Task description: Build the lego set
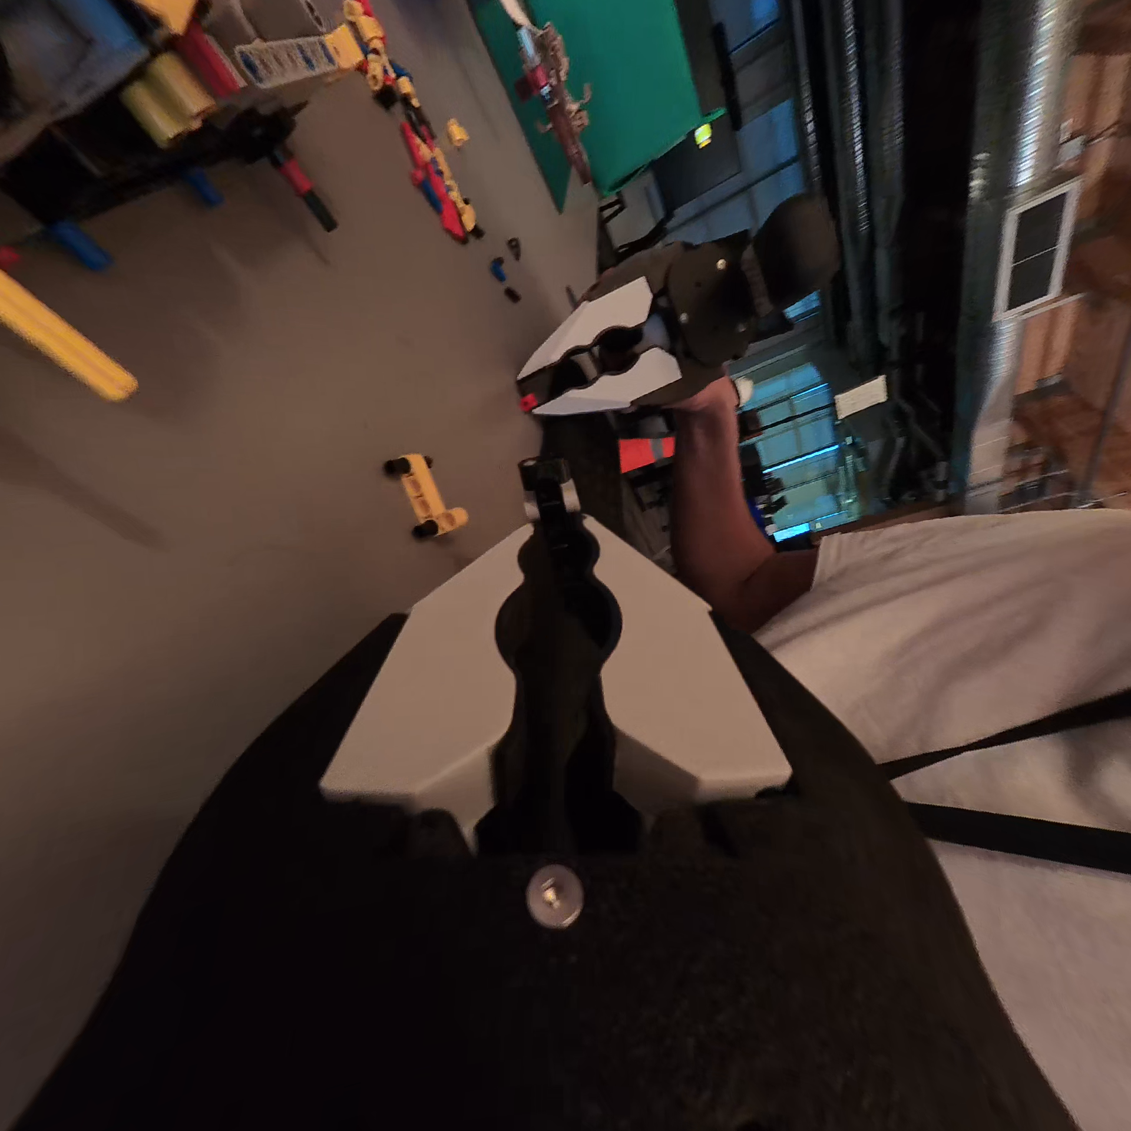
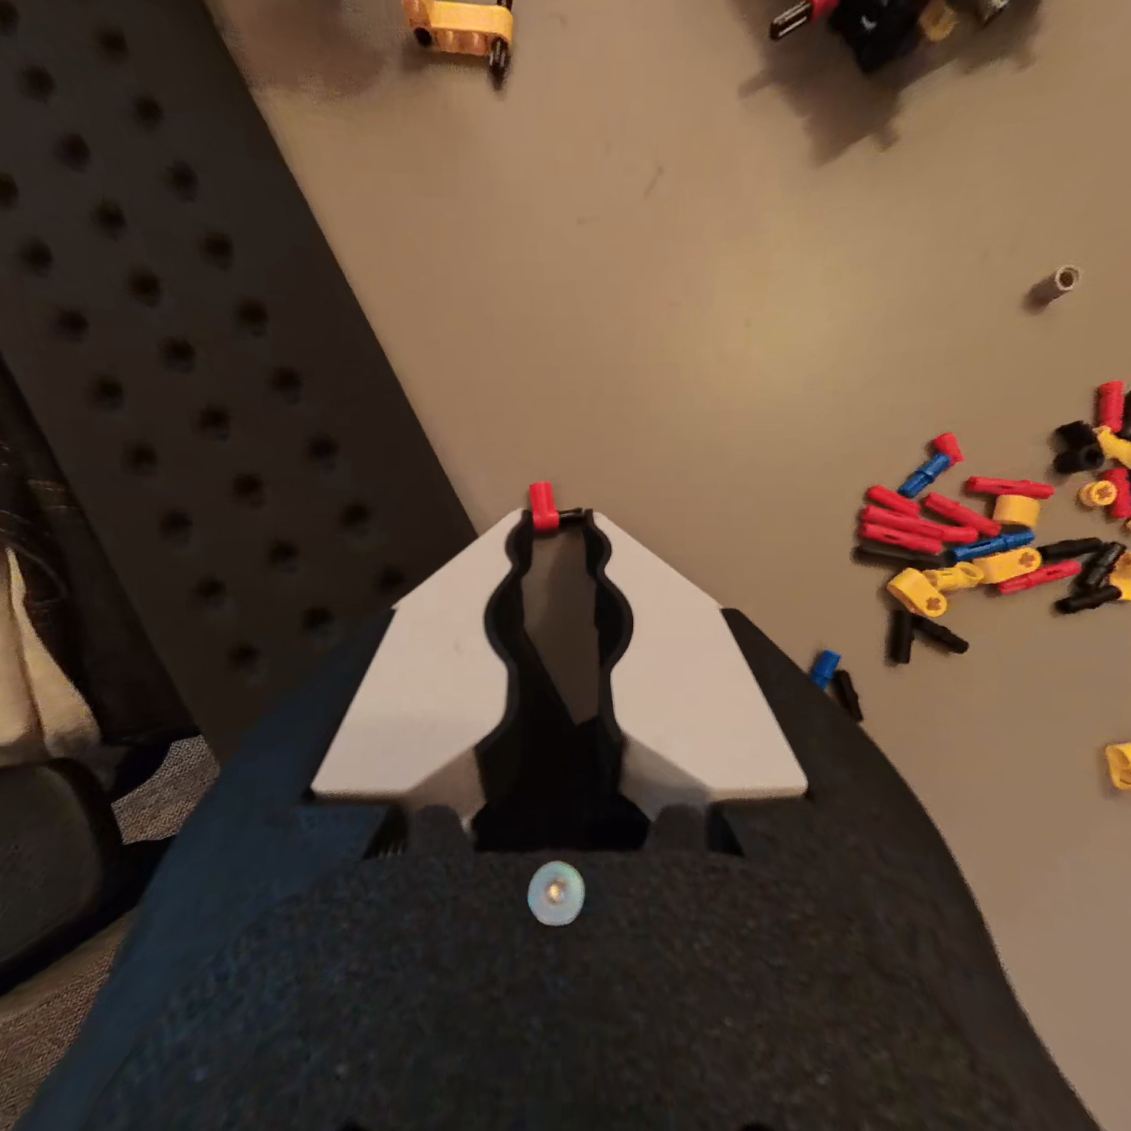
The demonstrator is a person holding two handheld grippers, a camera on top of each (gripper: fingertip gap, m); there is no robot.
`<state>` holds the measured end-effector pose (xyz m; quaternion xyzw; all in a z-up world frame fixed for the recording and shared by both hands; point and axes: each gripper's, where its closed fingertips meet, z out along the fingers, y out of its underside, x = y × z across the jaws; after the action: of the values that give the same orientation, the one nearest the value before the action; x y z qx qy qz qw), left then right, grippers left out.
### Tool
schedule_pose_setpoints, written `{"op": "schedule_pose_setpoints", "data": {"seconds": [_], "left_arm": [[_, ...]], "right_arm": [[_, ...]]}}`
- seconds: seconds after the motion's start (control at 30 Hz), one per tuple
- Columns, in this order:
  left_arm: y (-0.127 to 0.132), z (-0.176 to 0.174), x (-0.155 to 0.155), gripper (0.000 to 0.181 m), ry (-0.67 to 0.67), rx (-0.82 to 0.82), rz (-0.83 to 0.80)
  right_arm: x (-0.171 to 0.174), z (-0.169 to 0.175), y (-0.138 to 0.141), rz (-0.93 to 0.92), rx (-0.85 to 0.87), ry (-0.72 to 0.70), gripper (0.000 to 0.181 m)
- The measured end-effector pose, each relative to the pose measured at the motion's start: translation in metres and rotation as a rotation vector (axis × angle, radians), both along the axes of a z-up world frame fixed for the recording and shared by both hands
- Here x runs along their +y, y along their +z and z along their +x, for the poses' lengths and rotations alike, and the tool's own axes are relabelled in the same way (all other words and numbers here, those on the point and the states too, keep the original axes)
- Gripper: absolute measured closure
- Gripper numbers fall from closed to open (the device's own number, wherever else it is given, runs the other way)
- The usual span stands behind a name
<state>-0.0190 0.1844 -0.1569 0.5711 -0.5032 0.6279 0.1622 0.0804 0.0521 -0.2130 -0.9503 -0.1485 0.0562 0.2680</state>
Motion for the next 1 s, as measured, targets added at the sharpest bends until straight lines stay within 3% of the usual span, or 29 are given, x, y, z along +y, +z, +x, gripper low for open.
{"op": "schedule_pose_setpoints", "data": {"seconds": [0.2, 0.4, 0.47, 0.53, 0.7, 0.87, 0.93, 1.0], "left_arm": [[0.027, 0.008, -0.001, 0.173, 0.049, -0.136, -0.114], [0.053, 0.018, 0.003, 0.174, 0.156, -0.299, -0.171], [0.052, 0.019, 0.003, 0.173, 0.174, -0.31, -0.142], [0.046, 0.021, 0.006, 0.173, 0.197, -0.283, -0.1], [0.032, 0.022, 0.023, 0.174, 0.249, -0.212, -0.036], [0.028, 0.021, 0.027, 0.173, 0.26, -0.209, -0.006], [0.028, 0.02, 0.027, 0.173, 0.26, -0.212, 0.003], [0.029, 0.02, 0.029, 0.173, 0.264, -0.213, -0.004]], "right_arm": [[0.02, -0.003, 0.006, 0.08, 0.002, -0.052, 0.166], [0.091, -0.05, 0.065, 0.466, 0.258, -0.14, 0.166], [0.11, -0.052, 0.079, 0.571, 0.227, -0.201, 0.166], [0.119, -0.053, 0.081, 0.599, 0.085, -0.208, 0.166], [0.096, -0.04, 0.018, 0.214, -0.449, -0.058, 0.166], [0.087, -0.017, 0.012, 0.143, -0.951, 0.157, 0.166], [0.089, -0.012, 0.013, 0.146, -1.072, 0.234, 0.166], [0.089, -0.012, 0.011, 0.13, -1.088, 0.295, 0.166]]}}
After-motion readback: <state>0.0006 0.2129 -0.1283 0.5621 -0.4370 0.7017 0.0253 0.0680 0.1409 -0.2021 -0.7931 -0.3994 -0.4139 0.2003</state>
